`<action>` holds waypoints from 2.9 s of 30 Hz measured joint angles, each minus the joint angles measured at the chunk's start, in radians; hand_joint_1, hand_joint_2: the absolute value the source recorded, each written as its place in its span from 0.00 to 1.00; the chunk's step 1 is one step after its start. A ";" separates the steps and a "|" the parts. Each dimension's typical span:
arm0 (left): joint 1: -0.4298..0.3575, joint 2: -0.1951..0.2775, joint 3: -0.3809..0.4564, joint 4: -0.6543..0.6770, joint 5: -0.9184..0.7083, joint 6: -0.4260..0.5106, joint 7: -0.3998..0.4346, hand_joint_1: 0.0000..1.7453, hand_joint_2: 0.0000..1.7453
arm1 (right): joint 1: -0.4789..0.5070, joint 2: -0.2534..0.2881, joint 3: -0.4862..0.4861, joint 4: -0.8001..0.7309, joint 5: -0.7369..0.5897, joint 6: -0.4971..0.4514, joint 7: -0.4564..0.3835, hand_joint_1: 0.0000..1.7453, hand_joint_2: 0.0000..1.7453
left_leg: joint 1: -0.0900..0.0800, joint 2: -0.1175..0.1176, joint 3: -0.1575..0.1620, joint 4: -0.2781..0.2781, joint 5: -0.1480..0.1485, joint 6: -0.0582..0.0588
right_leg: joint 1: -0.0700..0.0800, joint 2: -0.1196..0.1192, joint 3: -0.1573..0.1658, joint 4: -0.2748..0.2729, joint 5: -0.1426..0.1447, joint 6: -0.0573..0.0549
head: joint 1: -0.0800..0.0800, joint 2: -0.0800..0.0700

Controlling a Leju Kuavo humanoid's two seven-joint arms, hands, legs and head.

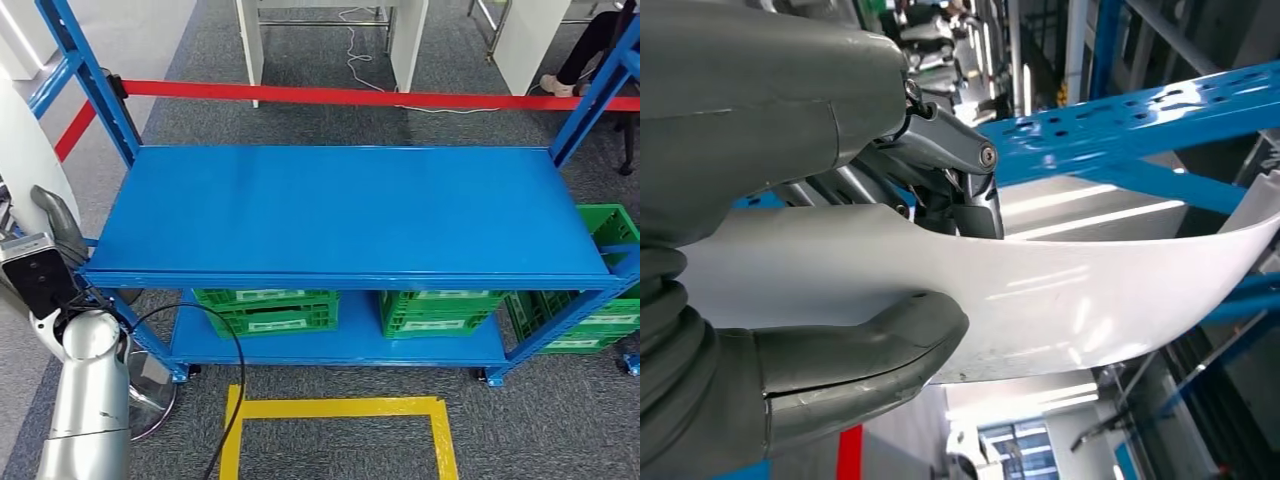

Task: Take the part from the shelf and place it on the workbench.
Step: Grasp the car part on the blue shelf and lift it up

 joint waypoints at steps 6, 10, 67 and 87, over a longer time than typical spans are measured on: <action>0.011 0.046 -0.086 -0.020 0.037 -0.005 0.048 1.00 1.00 | 0.000 0.000 0.000 0.000 -0.002 0.002 -0.001 0.00 0.00 | 0.007 -0.002 -0.036 0.268 -0.188 -0.023 | -0.005 -0.007 -0.079 0.006 0.063 -0.015 | -0.011 0.000; 0.013 0.061 -0.120 -0.035 0.043 -0.008 0.052 1.00 1.00 | 0.000 0.001 0.000 0.000 -0.003 0.002 -0.002 0.00 0.00 | 0.008 -0.003 0.115 0.097 -0.118 -0.017 | -0.003 -0.006 -0.134 0.028 0.092 -0.004 | -0.010 0.000; 0.034 0.117 -0.162 -0.080 0.022 0.000 0.063 1.00 1.00 | 0.004 0.002 -0.018 -0.001 -0.044 0.075 -0.089 0.00 0.00 | 0.007 -0.002 -0.038 0.258 -0.194 -0.025 | 0.004 -0.005 -0.041 -0.003 0.033 -0.027 | -0.008 0.000; 0.034 0.119 -0.154 -0.082 0.012 0.002 0.046 1.00 1.00 | 0.007 0.001 -0.042 -0.001 -0.067 0.115 -0.123 0.00 0.00 | 0.011 -0.058 0.098 -0.030 -0.074 0.018 | -0.011 0.058 -0.077 0.053 0.036 0.022 | -0.002 0.000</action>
